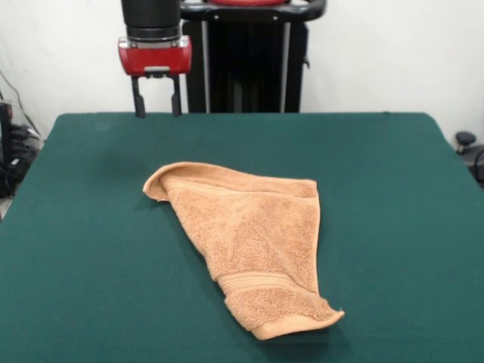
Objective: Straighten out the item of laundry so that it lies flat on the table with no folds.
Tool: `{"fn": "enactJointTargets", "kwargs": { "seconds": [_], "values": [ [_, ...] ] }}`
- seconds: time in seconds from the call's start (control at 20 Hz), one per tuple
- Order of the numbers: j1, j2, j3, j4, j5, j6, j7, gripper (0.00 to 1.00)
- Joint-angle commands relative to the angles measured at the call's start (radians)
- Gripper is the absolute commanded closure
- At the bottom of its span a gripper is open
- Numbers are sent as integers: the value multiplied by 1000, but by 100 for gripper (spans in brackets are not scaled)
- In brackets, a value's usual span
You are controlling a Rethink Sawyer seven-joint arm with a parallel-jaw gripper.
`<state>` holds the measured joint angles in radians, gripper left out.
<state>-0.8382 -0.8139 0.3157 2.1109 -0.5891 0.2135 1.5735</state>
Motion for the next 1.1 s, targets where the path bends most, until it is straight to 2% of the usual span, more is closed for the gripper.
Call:
{"fn": "enactJointTargets", "kwargs": {
  "seconds": [0.05,1.1],
  "values": [
    [8,-4,151,-62,-7,101,-65,0],
    [46,98,115,-124,-73,14,-23,0]
  ]
}}
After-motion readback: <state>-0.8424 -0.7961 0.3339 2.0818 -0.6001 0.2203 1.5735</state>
